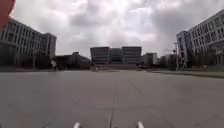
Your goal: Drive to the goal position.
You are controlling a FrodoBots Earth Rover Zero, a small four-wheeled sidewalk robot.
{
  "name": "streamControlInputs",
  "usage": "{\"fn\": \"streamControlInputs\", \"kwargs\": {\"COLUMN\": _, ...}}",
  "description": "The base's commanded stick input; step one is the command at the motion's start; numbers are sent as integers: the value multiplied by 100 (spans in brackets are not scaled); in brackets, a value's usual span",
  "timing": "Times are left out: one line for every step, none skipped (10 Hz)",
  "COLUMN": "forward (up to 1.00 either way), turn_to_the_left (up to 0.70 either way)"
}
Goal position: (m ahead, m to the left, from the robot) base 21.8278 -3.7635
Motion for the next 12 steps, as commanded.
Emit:
{"fn": "streamControlInputs", "kwargs": {"forward": 60, "turn_to_the_left": 0}}
{"fn": "streamControlInputs", "kwargs": {"forward": 60, "turn_to_the_left": 0}}
{"fn": "streamControlInputs", "kwargs": {"forward": 60, "turn_to_the_left": 0}}
{"fn": "streamControlInputs", "kwargs": {"forward": 60, "turn_to_the_left": 0}}
{"fn": "streamControlInputs", "kwargs": {"forward": 60, "turn_to_the_left": 0}}
{"fn": "streamControlInputs", "kwargs": {"forward": 60, "turn_to_the_left": 0}}
{"fn": "streamControlInputs", "kwargs": {"forward": 60, "turn_to_the_left": 0}}
{"fn": "streamControlInputs", "kwargs": {"forward": 60, "turn_to_the_left": 0}}
{"fn": "streamControlInputs", "kwargs": {"forward": 60, "turn_to_the_left": 0}}
{"fn": "streamControlInputs", "kwargs": {"forward": 60, "turn_to_the_left": 0}}
{"fn": "streamControlInputs", "kwargs": {"forward": 60, "turn_to_the_left": -4}}
{"fn": "streamControlInputs", "kwargs": {"forward": 60, "turn_to_the_left": -11}}
